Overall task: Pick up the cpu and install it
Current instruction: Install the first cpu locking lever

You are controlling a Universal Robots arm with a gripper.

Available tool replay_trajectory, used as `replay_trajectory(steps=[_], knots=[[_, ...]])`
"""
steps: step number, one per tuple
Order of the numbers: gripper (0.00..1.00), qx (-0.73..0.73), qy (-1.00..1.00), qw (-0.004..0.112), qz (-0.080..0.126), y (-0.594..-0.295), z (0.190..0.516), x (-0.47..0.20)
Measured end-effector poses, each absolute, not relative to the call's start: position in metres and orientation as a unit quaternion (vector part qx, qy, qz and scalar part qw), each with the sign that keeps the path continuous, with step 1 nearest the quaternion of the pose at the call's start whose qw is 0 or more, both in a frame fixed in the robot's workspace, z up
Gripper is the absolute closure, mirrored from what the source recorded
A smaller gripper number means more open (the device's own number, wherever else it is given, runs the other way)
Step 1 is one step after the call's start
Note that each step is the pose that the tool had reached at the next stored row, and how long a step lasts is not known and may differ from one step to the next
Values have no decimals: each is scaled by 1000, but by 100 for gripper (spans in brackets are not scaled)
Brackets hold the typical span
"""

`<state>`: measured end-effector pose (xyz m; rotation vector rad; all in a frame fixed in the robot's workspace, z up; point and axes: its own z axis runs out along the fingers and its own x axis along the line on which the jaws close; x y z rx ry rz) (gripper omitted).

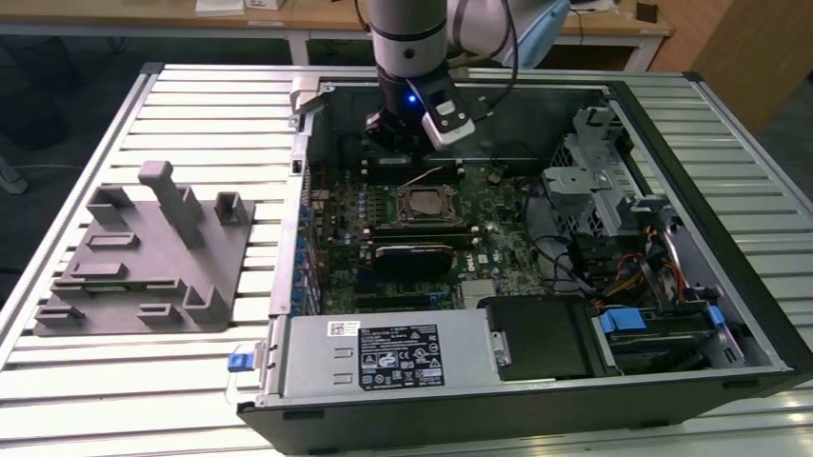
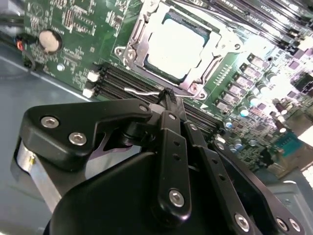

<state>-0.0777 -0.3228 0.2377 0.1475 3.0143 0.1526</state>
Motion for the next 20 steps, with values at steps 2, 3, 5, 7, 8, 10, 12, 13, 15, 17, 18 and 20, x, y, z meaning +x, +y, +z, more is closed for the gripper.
replay_trajectory(steps=[2,3,5,7,8,10,12,13,15,17,18,20], knots=[[89,64,995,61,49,-323,236,-78],[89,70,995,61,49,-323,235,-78],[89,79,994,61,49,-323,234,-77],[89,87,993,62,48,-323,232,-76],[89,90,993,62,48,-323,232,-76],[89,97,992,62,48,-323,231,-74],[89,103,992,62,47,-323,230,-73],[89,106,991,63,47,-323,229,-72],[89,112,991,63,47,-322,228,-71],[89,117,990,63,47,-322,227,-69],[89,120,990,63,47,-322,227,-69],[89,124,989,63,46,-321,226,-68]])
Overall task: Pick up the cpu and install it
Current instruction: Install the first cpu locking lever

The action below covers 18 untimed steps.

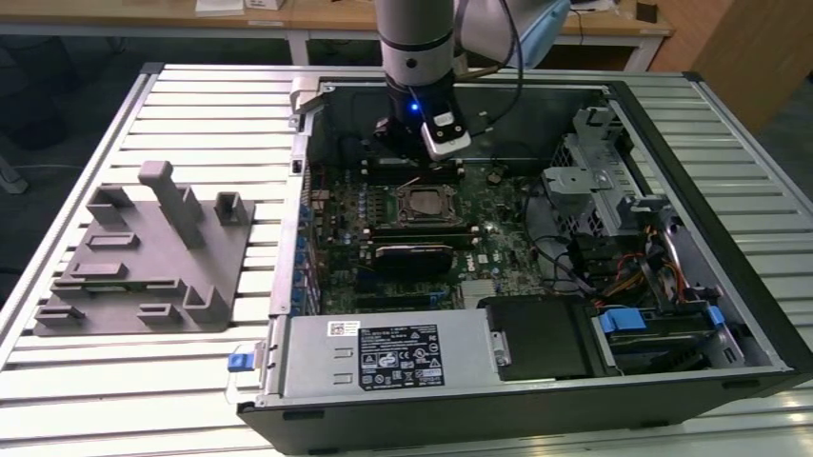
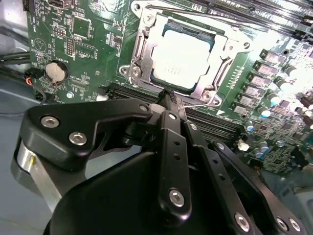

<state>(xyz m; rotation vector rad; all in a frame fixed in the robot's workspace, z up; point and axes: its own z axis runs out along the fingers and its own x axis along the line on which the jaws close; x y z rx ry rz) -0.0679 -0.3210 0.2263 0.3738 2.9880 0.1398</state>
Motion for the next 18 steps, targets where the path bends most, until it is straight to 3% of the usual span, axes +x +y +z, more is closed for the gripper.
replay_trajectory(steps=[18], knots=[[89,154,985,65,44,-311,217,-61]])
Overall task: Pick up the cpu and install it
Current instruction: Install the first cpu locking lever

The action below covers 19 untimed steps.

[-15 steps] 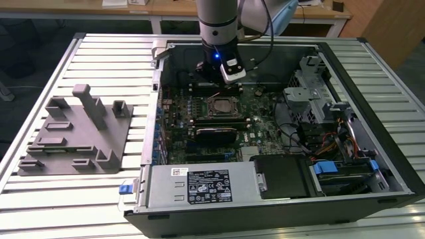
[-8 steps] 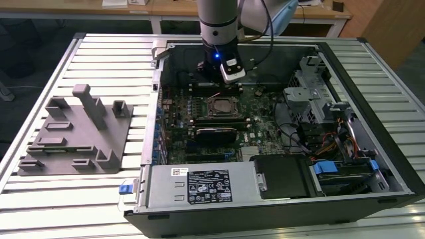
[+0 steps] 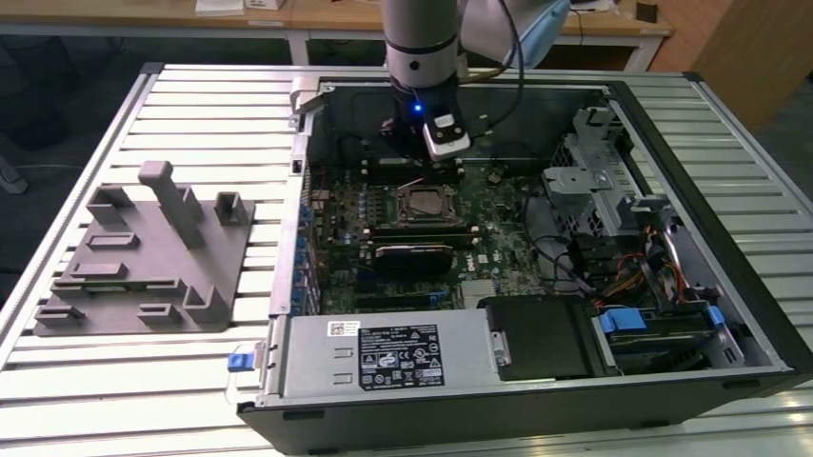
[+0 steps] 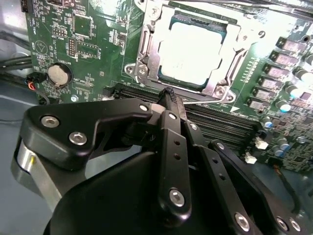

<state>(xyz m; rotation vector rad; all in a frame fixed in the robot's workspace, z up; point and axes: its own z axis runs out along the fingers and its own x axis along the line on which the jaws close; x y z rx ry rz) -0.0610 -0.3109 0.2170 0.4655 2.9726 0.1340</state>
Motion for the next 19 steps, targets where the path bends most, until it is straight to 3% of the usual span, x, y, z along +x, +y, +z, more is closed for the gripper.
replay_trajectory(steps=[19], knots=[[89,196,977,67,42,-302,208,-61]])
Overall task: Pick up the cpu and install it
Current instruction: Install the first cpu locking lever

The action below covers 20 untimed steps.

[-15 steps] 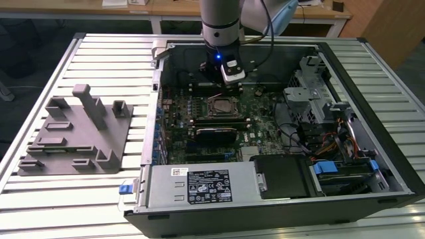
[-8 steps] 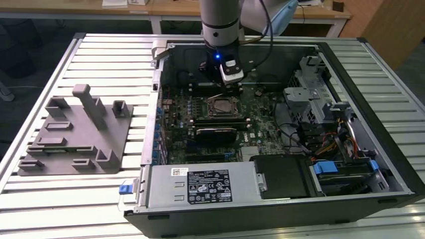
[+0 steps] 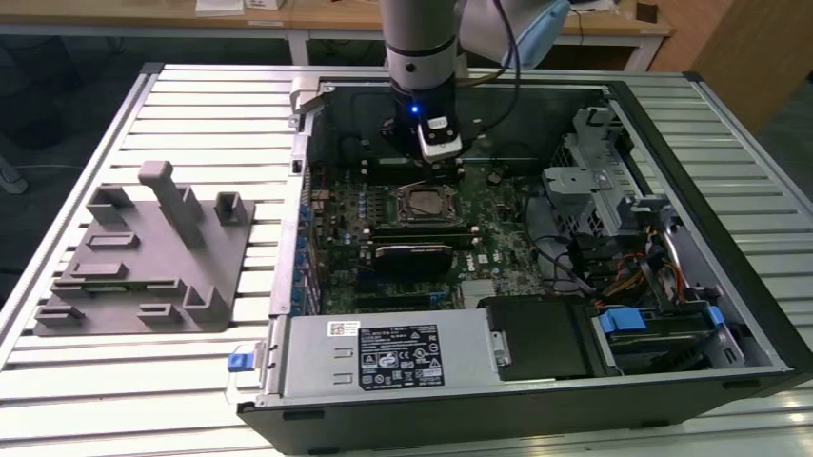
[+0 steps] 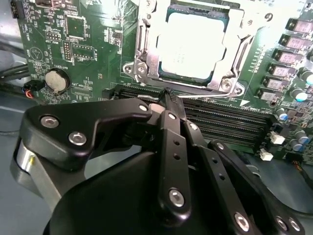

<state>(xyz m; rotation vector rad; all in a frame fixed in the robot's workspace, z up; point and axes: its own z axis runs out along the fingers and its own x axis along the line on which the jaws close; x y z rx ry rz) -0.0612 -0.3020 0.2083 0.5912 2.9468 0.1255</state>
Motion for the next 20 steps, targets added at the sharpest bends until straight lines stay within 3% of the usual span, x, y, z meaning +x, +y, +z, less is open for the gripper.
replay_trajectory(steps=[20], knots=[[89,252,965,69,38,-295,201,-64]])
